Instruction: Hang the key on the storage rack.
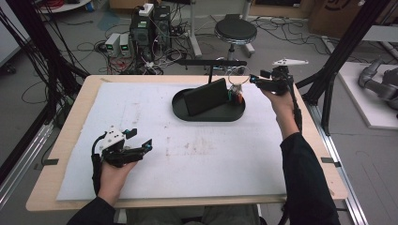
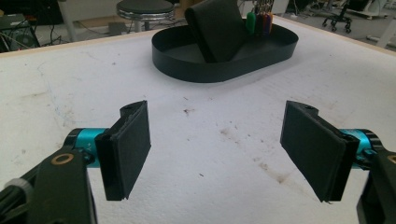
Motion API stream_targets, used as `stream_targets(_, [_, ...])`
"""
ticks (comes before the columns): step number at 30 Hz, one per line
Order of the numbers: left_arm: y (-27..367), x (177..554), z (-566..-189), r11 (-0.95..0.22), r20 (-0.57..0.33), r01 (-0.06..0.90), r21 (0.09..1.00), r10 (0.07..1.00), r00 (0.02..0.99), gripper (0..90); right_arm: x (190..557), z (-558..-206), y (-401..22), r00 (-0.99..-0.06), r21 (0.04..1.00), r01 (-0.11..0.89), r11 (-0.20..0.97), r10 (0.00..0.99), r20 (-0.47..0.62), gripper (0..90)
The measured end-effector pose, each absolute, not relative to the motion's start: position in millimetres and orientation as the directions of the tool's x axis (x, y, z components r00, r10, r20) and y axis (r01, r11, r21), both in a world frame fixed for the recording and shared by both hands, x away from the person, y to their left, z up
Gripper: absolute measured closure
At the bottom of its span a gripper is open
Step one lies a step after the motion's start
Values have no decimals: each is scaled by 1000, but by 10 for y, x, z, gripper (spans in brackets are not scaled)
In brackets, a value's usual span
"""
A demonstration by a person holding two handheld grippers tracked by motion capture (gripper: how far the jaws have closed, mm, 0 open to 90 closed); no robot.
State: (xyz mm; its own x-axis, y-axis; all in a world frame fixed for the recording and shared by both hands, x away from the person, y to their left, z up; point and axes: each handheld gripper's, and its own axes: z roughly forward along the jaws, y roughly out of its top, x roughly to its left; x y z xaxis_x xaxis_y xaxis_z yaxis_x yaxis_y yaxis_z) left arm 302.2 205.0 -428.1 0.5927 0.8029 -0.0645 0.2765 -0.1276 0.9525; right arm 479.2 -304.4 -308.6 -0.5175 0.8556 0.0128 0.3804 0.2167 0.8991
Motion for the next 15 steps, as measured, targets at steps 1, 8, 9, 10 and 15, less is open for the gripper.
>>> stream_targets(1, [2052,3022,-4281,-126,-66,276,953,803,592,243,4759,-3069,-3057,-528,896,385,222,849,17,407])
stream_targets(8, [2066,3037,-4261,-125,-63,268,955,800,597,243,4401,-2952,-3119,-584,924,324,205,811,25,374])
stream_targets(9, [2065,3040,-4258,-124,-63,267,956,800,596,243,4349,-2952,-3127,-589,924,321,208,807,23,372])
stream_targets(10, [2065,3044,-4255,-124,-63,266,956,800,597,243,4301,-2949,-3138,-596,923,321,211,802,24,363])
stream_targets(15, [2054,3060,-4239,-129,-55,258,957,798,600,243,4035,-3005,-3202,-612,938,282,203,791,13,351])
